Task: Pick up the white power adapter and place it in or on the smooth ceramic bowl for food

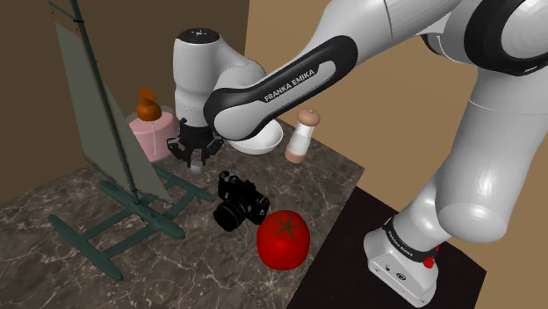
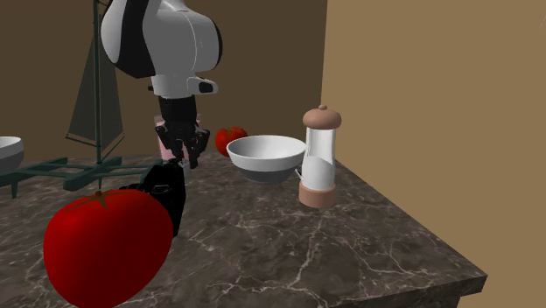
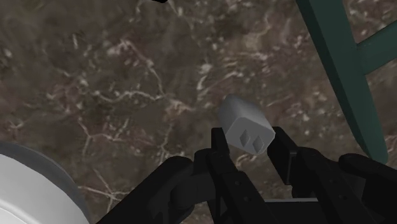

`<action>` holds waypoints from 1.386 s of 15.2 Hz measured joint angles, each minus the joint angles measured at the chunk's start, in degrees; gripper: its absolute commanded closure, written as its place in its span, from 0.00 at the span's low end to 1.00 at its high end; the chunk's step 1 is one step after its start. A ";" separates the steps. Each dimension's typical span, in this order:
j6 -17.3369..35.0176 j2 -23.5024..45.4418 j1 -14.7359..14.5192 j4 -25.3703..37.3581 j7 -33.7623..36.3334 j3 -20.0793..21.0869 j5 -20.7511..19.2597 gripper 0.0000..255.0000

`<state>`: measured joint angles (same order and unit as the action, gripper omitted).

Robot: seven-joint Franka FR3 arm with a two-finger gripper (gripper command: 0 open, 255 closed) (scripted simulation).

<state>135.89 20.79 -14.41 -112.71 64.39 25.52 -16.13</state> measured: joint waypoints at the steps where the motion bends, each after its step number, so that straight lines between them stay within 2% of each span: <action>1: 0.00 0.00 0.00 0.00 0.00 0.00 0.00 1.00; 6: -0.61 -0.47 0.17 0.20 -0.33 0.17 0.38 1.00; 21: -9.96 -6.42 1.42 4.38 -3.48 2.07 4.88 1.00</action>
<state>125.93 14.36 -12.99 -108.34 60.90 27.60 -11.25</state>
